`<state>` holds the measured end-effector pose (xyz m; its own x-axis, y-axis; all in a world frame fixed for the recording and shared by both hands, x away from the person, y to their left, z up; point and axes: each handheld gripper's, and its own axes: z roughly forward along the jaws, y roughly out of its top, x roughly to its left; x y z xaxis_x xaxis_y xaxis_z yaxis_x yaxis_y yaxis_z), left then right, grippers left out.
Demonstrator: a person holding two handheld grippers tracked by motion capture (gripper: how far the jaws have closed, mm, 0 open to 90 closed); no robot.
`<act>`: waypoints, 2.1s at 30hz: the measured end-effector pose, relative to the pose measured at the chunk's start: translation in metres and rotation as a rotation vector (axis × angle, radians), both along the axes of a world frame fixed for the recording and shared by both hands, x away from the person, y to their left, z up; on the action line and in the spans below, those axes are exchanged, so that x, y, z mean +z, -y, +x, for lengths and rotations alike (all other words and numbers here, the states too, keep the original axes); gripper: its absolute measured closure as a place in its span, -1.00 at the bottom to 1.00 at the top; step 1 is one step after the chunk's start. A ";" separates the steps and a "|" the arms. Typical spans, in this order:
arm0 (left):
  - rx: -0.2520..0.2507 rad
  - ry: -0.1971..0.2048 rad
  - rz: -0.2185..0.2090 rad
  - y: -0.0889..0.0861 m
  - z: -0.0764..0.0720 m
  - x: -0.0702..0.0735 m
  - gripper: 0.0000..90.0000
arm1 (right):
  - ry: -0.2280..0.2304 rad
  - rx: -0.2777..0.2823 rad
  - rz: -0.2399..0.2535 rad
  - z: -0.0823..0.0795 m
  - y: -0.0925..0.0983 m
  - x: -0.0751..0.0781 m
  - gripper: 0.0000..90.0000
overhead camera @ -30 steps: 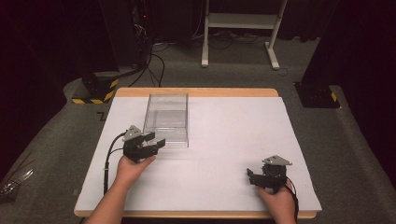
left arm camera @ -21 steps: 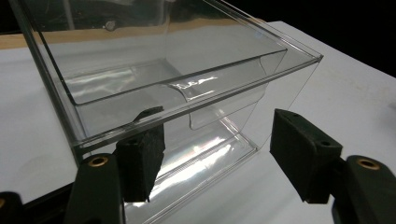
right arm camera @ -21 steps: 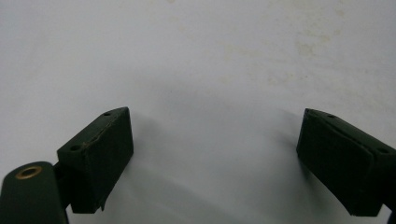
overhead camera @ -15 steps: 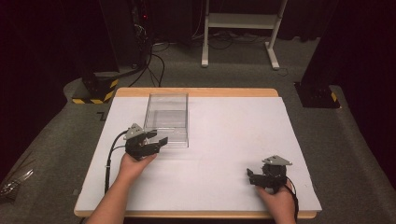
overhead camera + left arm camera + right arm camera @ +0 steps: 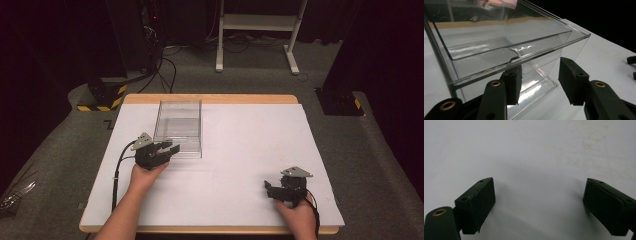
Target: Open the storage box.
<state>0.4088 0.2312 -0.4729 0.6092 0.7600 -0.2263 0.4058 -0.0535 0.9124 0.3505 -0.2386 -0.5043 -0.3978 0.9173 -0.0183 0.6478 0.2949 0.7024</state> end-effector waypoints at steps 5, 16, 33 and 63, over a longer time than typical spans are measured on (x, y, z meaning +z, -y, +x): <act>0.009 0.013 -0.010 -0.002 0.001 -0.003 0.33 | 0.000 0.000 0.000 0.000 0.000 0.000 -0.76; -0.008 0.034 -0.042 -0.006 0.002 -0.008 0.57 | 0.003 0.002 -0.002 0.000 0.000 0.000 -0.76; -0.053 0.044 -0.041 -0.013 -0.001 -0.008 0.67 | 0.001 0.001 0.000 0.000 0.000 0.000 -0.76; -0.098 0.061 -0.089 -0.020 -0.041 -0.014 0.77 | 0.002 0.002 -0.001 0.000 0.000 0.000 -0.76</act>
<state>0.3677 0.2507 -0.4867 0.6943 0.6746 -0.2506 0.3460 -0.0076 0.9382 0.3506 -0.2388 -0.5044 -0.3993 0.9166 -0.0198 0.6457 0.2965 0.7037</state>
